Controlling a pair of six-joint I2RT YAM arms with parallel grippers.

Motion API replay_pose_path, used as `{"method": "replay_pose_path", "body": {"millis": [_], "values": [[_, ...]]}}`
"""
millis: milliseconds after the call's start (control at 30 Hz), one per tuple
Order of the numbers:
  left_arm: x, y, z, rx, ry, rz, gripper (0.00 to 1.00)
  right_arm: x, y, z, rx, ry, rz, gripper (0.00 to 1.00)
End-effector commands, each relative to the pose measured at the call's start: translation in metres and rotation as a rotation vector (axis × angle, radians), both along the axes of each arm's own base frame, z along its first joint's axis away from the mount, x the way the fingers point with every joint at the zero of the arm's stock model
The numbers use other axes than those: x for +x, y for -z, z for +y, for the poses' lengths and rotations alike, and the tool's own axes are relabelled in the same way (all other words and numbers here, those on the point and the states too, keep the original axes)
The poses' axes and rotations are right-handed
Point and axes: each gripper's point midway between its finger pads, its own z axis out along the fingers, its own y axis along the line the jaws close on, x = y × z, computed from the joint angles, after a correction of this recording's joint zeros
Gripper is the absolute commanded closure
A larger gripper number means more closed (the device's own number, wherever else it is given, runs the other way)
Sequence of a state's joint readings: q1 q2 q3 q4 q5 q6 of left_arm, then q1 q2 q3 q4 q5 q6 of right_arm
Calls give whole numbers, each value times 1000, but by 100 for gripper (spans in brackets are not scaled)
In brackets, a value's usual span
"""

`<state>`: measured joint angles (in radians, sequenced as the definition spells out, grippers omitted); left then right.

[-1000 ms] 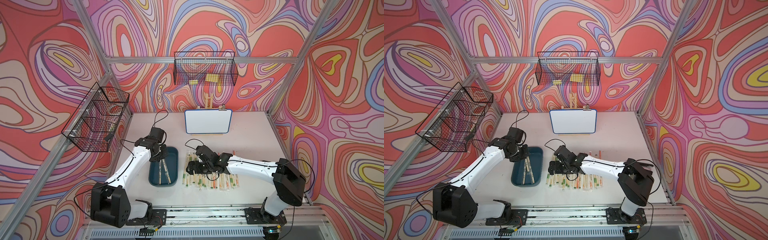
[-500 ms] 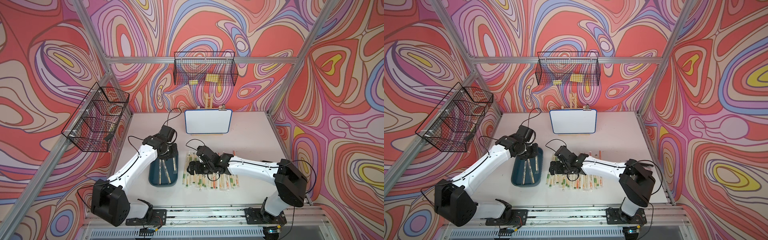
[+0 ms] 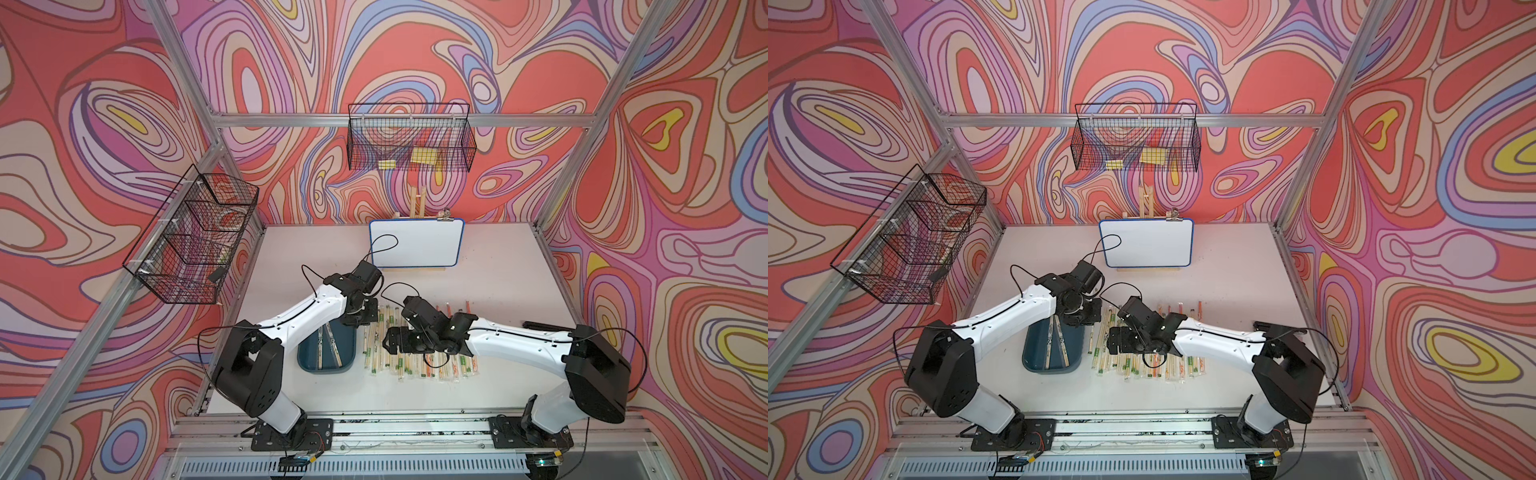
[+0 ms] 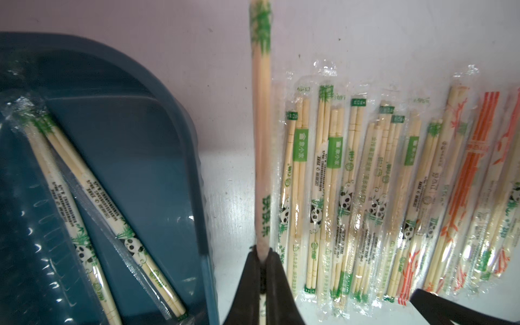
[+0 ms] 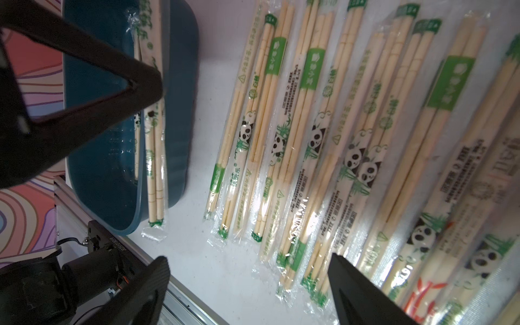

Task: Take the paired disposable chopsticks out of the storage box
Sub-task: Place the paired disposable chopsticks at the center of the board.

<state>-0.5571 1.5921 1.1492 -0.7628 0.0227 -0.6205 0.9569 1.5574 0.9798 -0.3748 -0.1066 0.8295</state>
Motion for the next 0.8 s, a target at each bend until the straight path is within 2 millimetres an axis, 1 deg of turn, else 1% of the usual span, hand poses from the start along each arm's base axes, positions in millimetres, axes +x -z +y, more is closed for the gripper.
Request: {"method": "replay_pose_path", "body": {"millis": [0,267,433,633,700,767], "values": [[3,15,1,25,-4,1,100,-3,0,-7,-15,10,-9,6],[-3,47,9,88,10,50,100,0,0,-5,-18,5,-11,6],[-4,59,12,110,19,66,100,0,0,-4,-17,0,-10,6],[-5,65,11,108,24,80,100,0,-1,-3,-16,-1,-12,6],[-6,66,11,109,25,85,96,1,-2,-2,-13,0,-13,6],[-7,65,10,106,26,84,88,1,-3,-2,-13,0,-13,6]]}}
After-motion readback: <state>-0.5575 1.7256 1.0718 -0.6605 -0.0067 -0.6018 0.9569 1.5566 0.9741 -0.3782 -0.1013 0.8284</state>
